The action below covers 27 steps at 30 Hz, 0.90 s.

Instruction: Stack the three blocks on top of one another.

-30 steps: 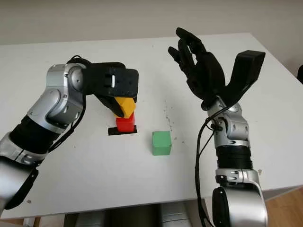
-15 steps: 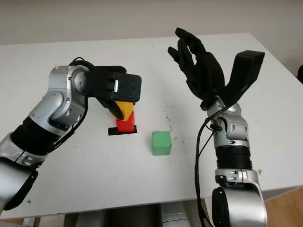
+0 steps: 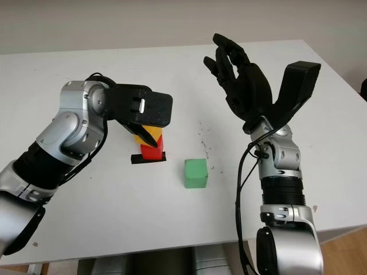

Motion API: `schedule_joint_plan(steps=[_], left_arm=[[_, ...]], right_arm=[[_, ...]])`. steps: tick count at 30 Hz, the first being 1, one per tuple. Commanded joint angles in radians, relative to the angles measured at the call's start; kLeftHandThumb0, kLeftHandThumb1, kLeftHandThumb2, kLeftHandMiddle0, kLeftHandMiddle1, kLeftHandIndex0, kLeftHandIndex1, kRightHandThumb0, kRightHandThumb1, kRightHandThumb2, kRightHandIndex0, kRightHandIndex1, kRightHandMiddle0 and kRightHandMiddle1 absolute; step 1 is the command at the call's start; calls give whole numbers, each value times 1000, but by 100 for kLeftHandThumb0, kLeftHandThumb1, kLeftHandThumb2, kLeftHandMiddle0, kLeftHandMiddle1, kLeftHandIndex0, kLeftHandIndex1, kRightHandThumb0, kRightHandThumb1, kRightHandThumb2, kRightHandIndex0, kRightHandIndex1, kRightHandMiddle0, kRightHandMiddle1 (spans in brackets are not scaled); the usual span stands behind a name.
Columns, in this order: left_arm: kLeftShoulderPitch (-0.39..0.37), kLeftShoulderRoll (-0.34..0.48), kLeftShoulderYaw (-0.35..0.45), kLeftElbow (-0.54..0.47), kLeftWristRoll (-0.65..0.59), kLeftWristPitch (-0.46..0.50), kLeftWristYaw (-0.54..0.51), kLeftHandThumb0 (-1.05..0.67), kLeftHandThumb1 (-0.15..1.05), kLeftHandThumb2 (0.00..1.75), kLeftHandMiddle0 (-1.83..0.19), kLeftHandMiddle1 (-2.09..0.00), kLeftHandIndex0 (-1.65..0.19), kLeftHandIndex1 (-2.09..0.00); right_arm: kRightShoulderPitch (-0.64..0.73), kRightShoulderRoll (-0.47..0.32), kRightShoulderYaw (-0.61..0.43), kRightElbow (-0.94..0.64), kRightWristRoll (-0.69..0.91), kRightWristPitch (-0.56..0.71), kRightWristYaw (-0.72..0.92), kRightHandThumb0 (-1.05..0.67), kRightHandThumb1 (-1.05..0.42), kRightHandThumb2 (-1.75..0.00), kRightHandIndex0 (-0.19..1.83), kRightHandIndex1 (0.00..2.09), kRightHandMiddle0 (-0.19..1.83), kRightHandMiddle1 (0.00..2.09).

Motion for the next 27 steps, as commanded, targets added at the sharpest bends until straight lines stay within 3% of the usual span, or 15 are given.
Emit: schedule_joint_plan(steps=[1,5,7,9,11,13,16,17,19,21,25,27], left_arm=[[-28,16,16,-25,-12,-13,-17,-74,91,5,16,-184,11,-2],[-41,20,54,-39,-37,3,-12,-88,93,6,19,-140,15,-2],[-54,39,74,-66,-28,30,-19,-95,99,8,17,-38,18,-1],[-55,63,104,-99,-35,37,-16,-101,103,11,10,-15,19,0],[-44,80,172,-145,-68,72,-4,-102,104,17,8,-8,19,0],[-28,108,235,-200,-84,111,18,-101,105,20,-4,-20,19,0],[22,136,346,-287,-112,151,99,-99,105,33,6,-10,19,-2],[41,146,370,-314,-121,153,123,-96,105,49,8,-7,17,-4],[90,142,451,-371,-170,159,177,-93,105,63,5,-8,10,-7],[137,121,506,-419,-203,176,245,-92,105,66,-2,-10,2,-11],[251,103,549,-484,-215,166,393,-86,105,66,6,-5,11,-6],[318,59,612,-502,-279,156,454,-80,105,66,4,-5,10,-6]], right_arm=[[-8,-3,-7,-5,7,-12,14,-60,-105,-40,-4,53,-19,74],[-8,0,-13,6,10,-21,26,-60,-105,-39,-5,53,-19,75],[-2,0,-11,-6,4,-18,19,-60,-105,-38,-4,54,-19,77],[4,-3,-9,-19,2,-15,18,-60,-105,-38,-4,53,-19,77],[13,-9,-6,-33,-5,-24,20,-60,-105,-38,-4,54,-19,76],[23,-19,-1,-50,-15,-36,28,-60,-105,-37,-3,53,-19,74],[35,-43,19,-72,-41,-69,62,-60,-105,-30,-4,52,-19,74],[37,-50,24,-78,-48,-72,71,-62,-105,-23,-5,50,-19,76],[42,-67,38,-103,-62,-62,86,-64,-105,-15,-5,48,-19,79],[49,-81,49,-127,-74,-49,95,-64,-104,-11,-3,47,-18,80],[87,-133,100,-180,-155,-96,130,-67,-100,-6,4,44,-14,74],[111,-175,131,-234,-198,-91,158,-68,-96,-5,10,35,-6,57]])
